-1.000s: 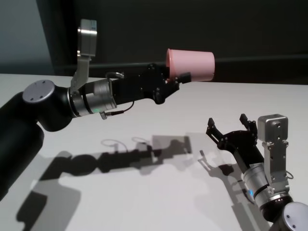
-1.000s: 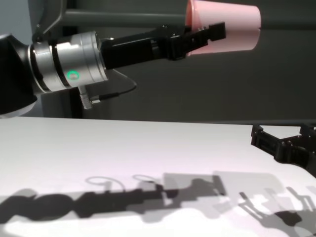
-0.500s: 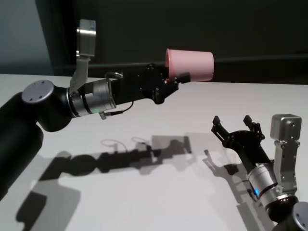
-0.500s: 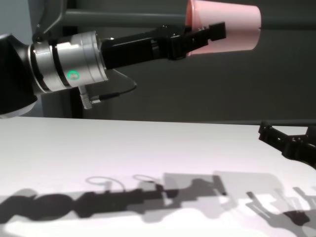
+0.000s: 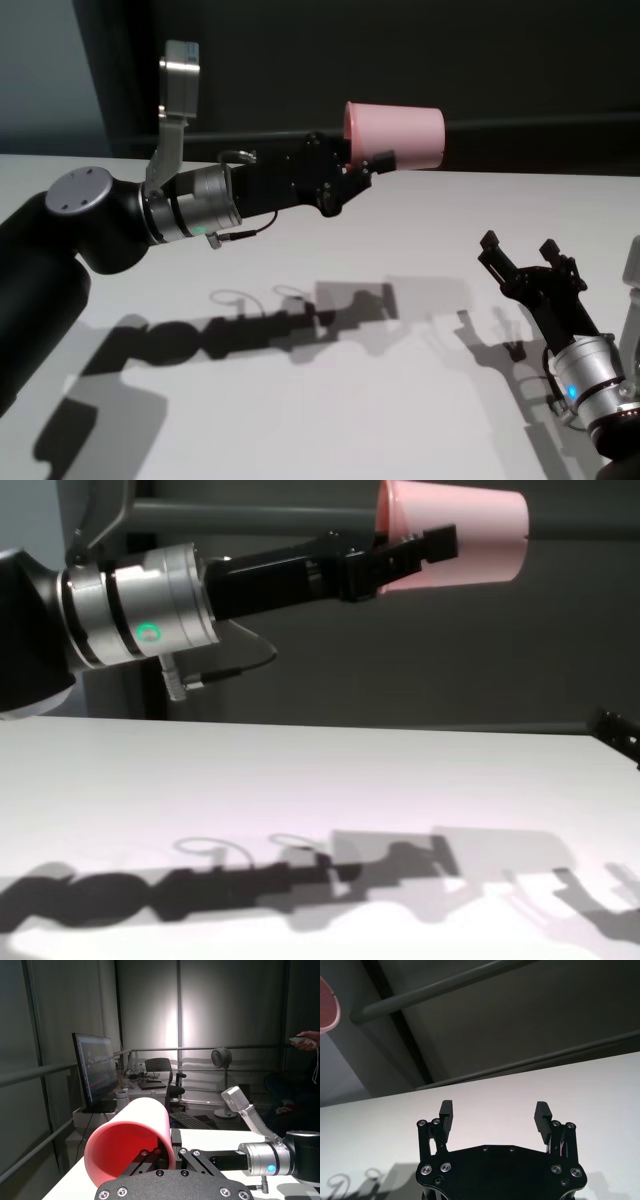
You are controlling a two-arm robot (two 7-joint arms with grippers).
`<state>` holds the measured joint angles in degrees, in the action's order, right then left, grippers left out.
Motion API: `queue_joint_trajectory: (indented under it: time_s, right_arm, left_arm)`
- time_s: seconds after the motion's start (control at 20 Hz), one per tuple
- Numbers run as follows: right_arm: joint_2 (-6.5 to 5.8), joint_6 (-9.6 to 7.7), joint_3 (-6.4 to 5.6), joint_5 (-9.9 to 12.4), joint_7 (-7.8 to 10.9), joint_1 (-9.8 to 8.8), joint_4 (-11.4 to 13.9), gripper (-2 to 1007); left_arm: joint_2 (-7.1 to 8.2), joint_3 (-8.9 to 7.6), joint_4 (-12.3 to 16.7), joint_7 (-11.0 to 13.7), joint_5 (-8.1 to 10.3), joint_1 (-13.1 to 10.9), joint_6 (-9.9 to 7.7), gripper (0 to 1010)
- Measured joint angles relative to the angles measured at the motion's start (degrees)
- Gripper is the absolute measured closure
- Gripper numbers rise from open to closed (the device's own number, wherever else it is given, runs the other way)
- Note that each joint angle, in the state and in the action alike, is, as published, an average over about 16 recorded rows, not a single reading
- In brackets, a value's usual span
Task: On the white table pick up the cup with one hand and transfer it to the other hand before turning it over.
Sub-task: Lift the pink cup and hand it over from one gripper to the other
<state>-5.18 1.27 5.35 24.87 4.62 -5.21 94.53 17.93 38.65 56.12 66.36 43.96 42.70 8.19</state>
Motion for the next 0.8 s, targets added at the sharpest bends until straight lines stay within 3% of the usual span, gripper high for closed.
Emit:
queue_joint_trajectory:
  time_s: [0.3, 0.8]
  right_arm:
    - [1.24, -0.59, -2.28, 6.5, 2.92, 0.83, -0.8, 3]
    - [3.29, -1.37, -4.22, 17.8, 7.39, 2.6, -2.5, 3]
  left_arm:
    - [0.0, 0.0, 0.0, 0.0, 0.0, 0.0, 0.0, 963]
    - [0.0, 0.0, 0.0, 0.0, 0.0, 0.0, 0.0, 963]
